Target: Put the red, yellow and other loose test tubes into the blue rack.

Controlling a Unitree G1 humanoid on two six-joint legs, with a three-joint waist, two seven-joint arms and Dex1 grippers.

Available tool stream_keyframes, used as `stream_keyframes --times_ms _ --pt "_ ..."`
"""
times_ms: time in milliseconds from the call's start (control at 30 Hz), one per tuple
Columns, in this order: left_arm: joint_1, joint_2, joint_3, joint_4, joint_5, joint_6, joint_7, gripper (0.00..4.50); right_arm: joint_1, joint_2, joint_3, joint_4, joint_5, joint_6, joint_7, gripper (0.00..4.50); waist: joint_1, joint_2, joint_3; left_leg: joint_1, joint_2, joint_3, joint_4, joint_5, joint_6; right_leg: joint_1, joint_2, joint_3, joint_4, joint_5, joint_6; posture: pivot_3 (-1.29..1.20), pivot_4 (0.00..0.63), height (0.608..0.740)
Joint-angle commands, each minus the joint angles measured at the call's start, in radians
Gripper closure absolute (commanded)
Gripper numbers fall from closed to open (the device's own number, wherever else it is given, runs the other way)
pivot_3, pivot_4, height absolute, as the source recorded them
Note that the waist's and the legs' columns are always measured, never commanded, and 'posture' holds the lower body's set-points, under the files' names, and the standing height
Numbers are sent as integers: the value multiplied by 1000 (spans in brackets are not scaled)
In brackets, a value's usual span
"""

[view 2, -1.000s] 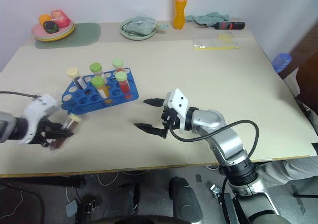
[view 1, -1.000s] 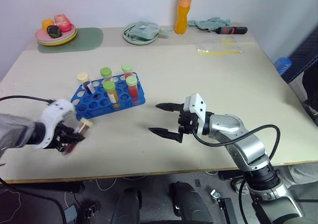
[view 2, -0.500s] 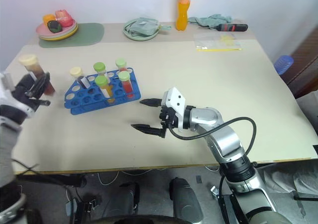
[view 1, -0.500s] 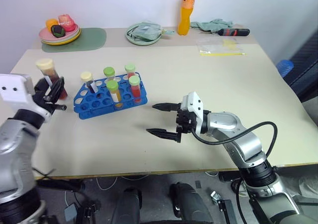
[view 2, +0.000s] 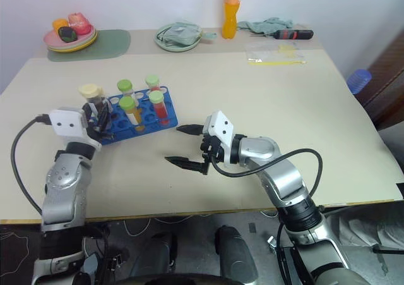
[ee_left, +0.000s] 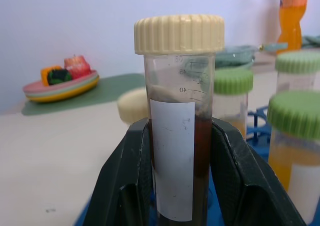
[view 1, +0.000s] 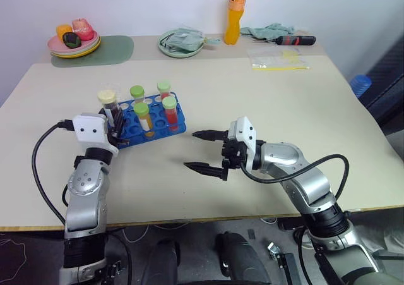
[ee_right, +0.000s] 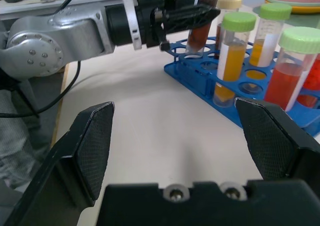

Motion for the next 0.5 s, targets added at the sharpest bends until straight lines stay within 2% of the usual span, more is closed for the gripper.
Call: stream_keyframes --times_ms 33,500 --pt "-6 4 -14 -2 -2 -18 -6 2920 2 -2 -18 -51 10 -7 -8 221 0 0 0 0 0 0 0 0 0 0 0 0 0 0 0 0 150 740" --pt "53 -5 -36 -72 -15 31 3 2920 -5 -3 -13 -38 18 -10 4 221 -1 0 0 0 0 0 0 0 0 0 0 0 0 0 0 0 150 740"
